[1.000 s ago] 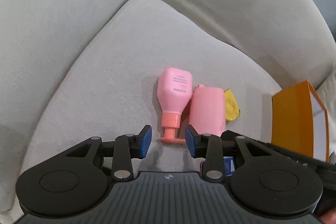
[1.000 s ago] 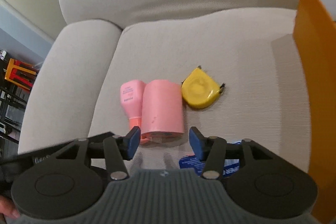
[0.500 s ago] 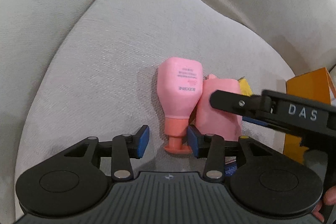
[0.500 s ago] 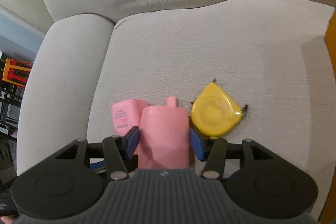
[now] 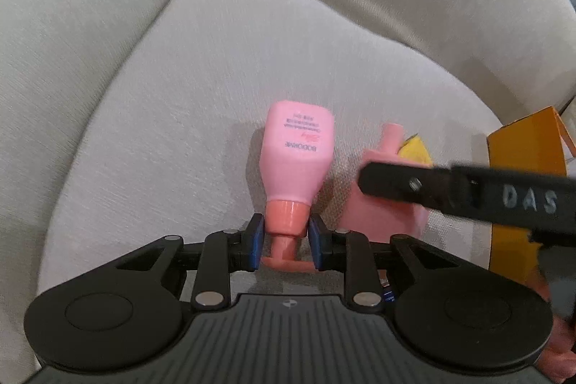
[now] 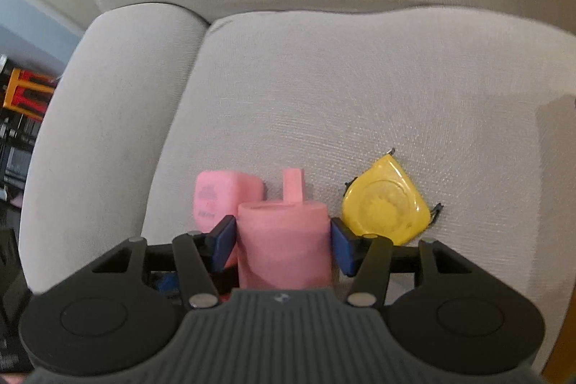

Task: Organize rigid objects
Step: 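Grasp the pink pump bottle with left tool while right tool grasps and lifts the pink cylinder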

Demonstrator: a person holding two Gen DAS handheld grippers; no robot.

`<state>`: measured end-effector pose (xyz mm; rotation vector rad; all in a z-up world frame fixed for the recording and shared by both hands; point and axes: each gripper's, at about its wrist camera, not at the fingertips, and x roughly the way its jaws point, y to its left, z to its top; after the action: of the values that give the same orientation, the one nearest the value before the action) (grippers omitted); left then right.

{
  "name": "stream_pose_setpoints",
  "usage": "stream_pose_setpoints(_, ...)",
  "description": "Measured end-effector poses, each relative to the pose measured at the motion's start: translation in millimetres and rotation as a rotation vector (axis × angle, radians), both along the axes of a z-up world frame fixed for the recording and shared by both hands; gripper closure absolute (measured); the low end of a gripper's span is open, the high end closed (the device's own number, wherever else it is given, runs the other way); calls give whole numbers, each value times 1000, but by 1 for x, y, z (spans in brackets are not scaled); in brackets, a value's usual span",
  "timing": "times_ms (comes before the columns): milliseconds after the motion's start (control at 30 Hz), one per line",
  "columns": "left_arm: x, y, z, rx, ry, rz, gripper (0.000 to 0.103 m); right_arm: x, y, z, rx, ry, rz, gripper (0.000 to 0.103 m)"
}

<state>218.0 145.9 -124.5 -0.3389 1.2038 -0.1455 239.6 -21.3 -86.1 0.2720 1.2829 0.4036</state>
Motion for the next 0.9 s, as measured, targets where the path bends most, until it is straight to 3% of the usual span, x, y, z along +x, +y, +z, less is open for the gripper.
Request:
stream_pose_setpoints(300,-25,7,16,51,-44,10,74,-38,-13,20,-116,-104,65,47)
stream_pose_setpoints(467,-43,0,42,47,-100,-18,74,-56,-27,39,-82,-153,35,47)
stream_pose_setpoints(900,-84,-69,132,49,-312,-178,74,-126,-99,137,-100,-407,-69,47)
